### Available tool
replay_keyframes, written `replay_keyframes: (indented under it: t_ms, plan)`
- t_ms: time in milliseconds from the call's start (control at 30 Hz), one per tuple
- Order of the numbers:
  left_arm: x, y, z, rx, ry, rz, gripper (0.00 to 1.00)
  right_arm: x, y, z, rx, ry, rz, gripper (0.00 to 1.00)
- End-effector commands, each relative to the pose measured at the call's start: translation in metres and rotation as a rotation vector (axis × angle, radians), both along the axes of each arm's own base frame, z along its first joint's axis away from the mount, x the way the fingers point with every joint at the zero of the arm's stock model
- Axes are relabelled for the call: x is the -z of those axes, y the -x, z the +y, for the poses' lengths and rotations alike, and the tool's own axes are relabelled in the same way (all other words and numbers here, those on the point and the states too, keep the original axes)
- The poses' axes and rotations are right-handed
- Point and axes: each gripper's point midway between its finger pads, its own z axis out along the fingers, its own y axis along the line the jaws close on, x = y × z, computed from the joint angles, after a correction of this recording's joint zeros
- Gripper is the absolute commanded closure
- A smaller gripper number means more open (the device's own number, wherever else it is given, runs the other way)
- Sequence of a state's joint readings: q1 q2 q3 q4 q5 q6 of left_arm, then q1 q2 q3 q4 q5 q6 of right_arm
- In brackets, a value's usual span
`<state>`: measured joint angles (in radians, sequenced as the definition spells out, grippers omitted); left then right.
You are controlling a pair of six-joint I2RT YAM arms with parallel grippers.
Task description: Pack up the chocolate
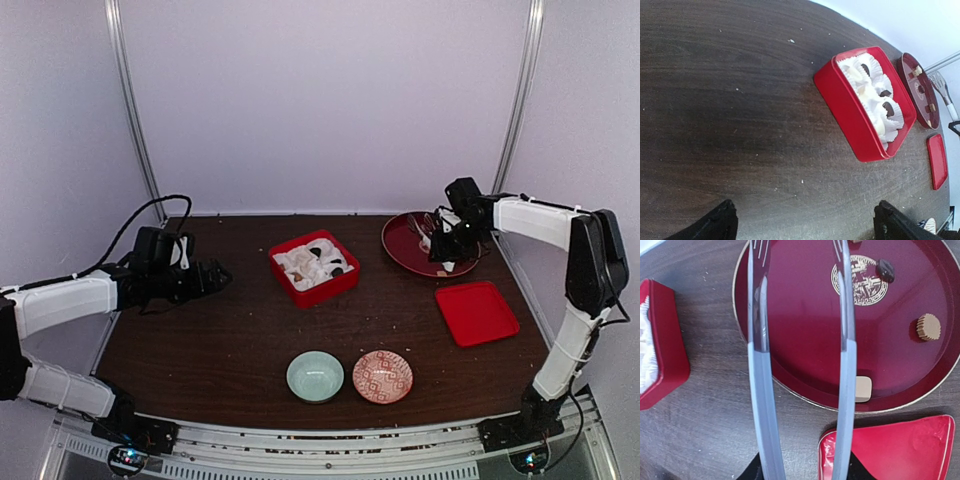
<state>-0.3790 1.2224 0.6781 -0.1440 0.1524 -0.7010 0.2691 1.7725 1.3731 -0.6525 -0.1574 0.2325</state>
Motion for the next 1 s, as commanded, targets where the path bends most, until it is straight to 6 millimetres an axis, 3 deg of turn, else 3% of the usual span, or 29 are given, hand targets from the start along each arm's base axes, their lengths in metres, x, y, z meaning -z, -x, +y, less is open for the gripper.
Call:
replay_keyframes:
  t_ms: [0, 367, 567, 767, 967]
  plan:
    - [-0.013, -0.006, 0.003, -0.012, -0.003, -0.044, 0.02, 0.015, -0.016, -0.004, 0.042, 0.012, -0.027, 0.61]
    - [-0.008, -0.005, 0.005, -0.014, -0.013, -0.035, 0.02, 0.052, -0.021, 0.0, 0.034, 0.012, 0.036, 0.54]
    - [-0.007, -0.004, 0.005, -0.017, -0.013, -0.034, 0.03, 0.054, -0.022, -0.002, 0.033, 0.031, 0.053, 0.49]
    - [-0.007, -0.004, 0.007, -0.021, -0.018, -0.037, 0.02, 0.039, -0.018, 0.001, 0.015, 0.008, 0.038, 0.41]
    - [-0.006, -0.004, 0.005, -0.011, -0.014, -0.036, 0.02, -0.001, -0.013, 0.001, -0.006, -0.009, -0.02, 0.28]
